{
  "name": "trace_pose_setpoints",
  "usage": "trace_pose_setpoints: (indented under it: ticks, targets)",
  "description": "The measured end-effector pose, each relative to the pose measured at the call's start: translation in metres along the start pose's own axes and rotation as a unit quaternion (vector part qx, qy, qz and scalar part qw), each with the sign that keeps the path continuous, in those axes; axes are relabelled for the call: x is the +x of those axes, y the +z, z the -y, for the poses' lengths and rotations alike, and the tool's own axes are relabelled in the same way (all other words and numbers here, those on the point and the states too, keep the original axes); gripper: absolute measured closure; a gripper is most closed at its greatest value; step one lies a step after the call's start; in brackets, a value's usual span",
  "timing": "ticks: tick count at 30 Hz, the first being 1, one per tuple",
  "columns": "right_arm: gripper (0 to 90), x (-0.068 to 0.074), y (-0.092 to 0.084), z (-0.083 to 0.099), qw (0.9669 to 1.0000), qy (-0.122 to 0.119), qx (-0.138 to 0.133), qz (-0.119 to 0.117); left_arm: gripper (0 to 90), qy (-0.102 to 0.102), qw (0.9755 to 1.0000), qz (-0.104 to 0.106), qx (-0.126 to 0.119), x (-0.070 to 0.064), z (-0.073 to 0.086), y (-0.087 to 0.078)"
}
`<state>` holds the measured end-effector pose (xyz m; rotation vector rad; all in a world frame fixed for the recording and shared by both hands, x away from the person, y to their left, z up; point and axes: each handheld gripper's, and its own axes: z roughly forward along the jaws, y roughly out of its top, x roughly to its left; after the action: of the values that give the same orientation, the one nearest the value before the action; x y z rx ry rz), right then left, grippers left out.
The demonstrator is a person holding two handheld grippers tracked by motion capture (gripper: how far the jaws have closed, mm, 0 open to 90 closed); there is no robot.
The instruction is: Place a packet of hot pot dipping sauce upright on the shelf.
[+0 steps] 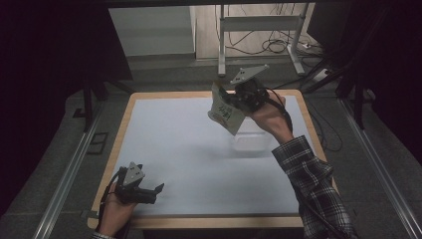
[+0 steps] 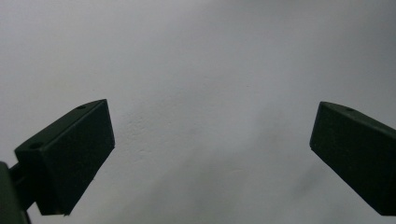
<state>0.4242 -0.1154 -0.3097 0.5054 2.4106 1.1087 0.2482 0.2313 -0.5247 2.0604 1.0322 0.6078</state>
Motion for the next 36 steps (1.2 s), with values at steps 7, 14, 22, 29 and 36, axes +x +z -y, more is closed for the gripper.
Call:
trace_pose_setpoints:
  ticks: [7, 14, 22, 29, 36]
  targets:
    - [89.2, -0.009, -0.002, 0.01, 0.9999, 0.009, 0.011, 0.009, 0.0, 0.0, 1.0, 0.0, 0.001, 0.0, 0.0, 0.0]
    - [89.3, -0.014, -0.005, 0.016, 0.9997, 0.013, 0.012, 0.014, 0.0, 0.0, 1.0, 0.0, 0.001, 0.0, 0.0, 0.0]
    - [89.3, -0.02, -0.01, 0.023, 0.9995, 0.017, 0.017, 0.021, 0.0, 0.001, 1.0, -0.001, 0.003, -0.001, 0.0, 0.0]
    - [89.2, -0.025, -0.017, 0.03, 0.9991, 0.02, 0.023, 0.028, 0.0, 0.0, 1.0, -0.001, 0.003, -0.001, 0.0, 0.0]
    - [89.2, -0.03, -0.024, 0.04, 0.9986, 0.024, 0.03, 0.036, 0.0, 0.0, 1.0, -0.001, 0.005, -0.001, 0.0, 0.001]
